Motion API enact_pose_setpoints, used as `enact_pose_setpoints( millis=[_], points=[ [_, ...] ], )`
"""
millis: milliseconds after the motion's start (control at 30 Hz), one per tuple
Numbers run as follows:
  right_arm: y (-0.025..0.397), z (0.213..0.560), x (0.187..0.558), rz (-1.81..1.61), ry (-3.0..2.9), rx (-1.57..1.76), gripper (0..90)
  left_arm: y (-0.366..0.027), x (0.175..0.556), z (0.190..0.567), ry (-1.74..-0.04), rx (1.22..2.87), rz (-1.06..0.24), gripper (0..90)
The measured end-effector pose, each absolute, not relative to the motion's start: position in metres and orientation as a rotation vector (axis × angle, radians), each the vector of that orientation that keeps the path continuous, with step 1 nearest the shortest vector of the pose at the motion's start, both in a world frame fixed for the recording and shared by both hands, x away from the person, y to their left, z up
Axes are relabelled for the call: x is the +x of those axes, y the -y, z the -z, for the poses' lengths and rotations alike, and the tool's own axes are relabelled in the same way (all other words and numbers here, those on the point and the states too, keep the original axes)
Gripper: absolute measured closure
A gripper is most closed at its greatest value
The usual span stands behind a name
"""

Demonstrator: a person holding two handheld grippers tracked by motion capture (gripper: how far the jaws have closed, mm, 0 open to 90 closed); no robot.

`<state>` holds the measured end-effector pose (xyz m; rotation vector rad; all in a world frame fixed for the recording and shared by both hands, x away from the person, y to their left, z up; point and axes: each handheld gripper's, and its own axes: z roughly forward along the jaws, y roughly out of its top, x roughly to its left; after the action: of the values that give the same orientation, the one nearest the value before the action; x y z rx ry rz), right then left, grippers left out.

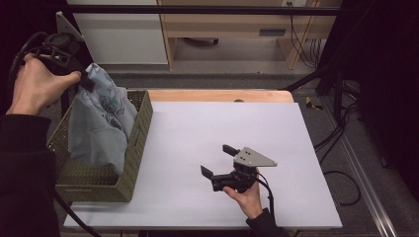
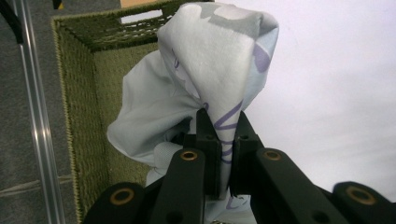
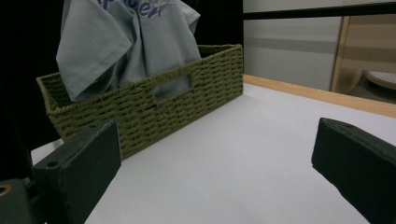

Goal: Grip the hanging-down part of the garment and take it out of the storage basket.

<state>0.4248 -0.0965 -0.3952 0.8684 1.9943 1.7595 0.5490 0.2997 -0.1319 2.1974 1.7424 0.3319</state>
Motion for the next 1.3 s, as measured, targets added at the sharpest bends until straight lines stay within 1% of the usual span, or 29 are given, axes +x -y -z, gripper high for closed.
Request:
enact_pose_setpoints(
  millis=[367,433,467,533,567,633,667,800,1100,1300],
  points=[
    [0.044,0.382,0.449,-1.777,-2.055,0.819,3.4,-0.297,0.544,0.121,-1.719,2.195,-0.349,84.7],
    [0.028,0.38,0.458,-1.8,-2.067,0.814,4.1,-0.297,0.544,0.12,-1.719,2.199,-0.348,84.6],
    [0.028,0.38,0.458,-1.8,-2.067,0.814,4.1,-0.296,0.544,0.12,-1.717,2.2,-0.35,84.6],
    [0.012,0.376,0.466,-1.812,-2.079,0.804,4.5,-0.295,0.544,0.12,-1.714,2.201,-0.351,84.6],
    [0.012,0.376,0.466,-1.812,-2.079,0.804,4.5,-0.294,0.544,0.12,-1.713,2.203,-0.349,84.6],
    [-0.005,0.373,0.474,-1.821,-2.092,0.784,5.4,-0.294,0.545,0.12,-1.712,2.21,-0.348,84.6],
    [-0.005,0.373,0.474,-1.821,-2.092,0.784,5.4,-0.294,0.544,0.12,-1.711,2.21,-0.348,84.6],
    [-0.032,0.372,0.485,-1.81,-2.105,0.759,6.1,-0.295,0.544,0.121,-1.714,2.21,-0.349,84.6],
    [-0.061,0.37,0.494,-1.849,-2.108,0.747,7.5,-0.298,0.544,0.123,-1.72,2.214,-0.33,84.6],
    [-0.082,0.37,0.506,-1.794,-2.143,0.726,8.7,-0.295,0.545,0.122,-1.715,2.222,-0.331,84.6]
  ],
)
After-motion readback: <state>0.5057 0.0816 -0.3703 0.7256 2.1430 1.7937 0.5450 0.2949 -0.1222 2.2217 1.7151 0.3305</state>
